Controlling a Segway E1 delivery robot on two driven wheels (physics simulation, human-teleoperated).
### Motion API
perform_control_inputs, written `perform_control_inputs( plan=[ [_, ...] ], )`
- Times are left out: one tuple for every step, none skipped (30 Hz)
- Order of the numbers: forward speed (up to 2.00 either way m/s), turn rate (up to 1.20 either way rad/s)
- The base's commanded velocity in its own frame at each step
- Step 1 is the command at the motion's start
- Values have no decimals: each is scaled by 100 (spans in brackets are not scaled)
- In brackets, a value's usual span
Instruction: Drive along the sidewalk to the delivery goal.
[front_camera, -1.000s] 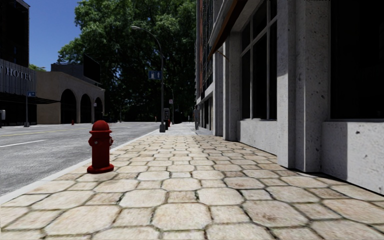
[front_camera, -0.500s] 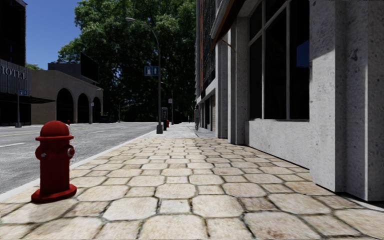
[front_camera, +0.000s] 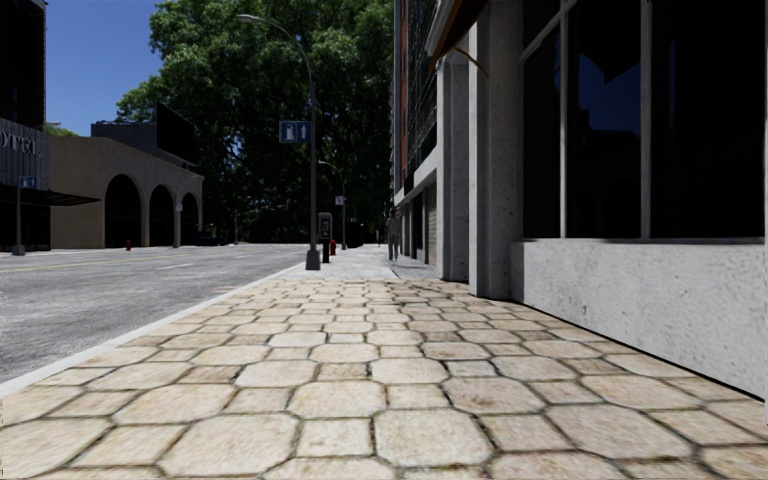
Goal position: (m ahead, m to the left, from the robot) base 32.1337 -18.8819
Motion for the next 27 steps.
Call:
perform_control_inputs(
  plan=[
    [200,0],
    [200,0],
    [200,0],
    [200,0],
    [200,0],
    [200,0],
    [200,0],
    [200,0],
    [200,0],
    [200,0],
    [200,0],
    [200,0],
    [200,0],
    [200,0],
    [200,0],
    [200,0],
    [200,0],
    [200,0],
    [200,0],
    [200,0],
    [200,0],
    [200,0],
    [200,0],
    [200,0],
    [200,0],
    [200,0],
    [200,0]
  ],
)
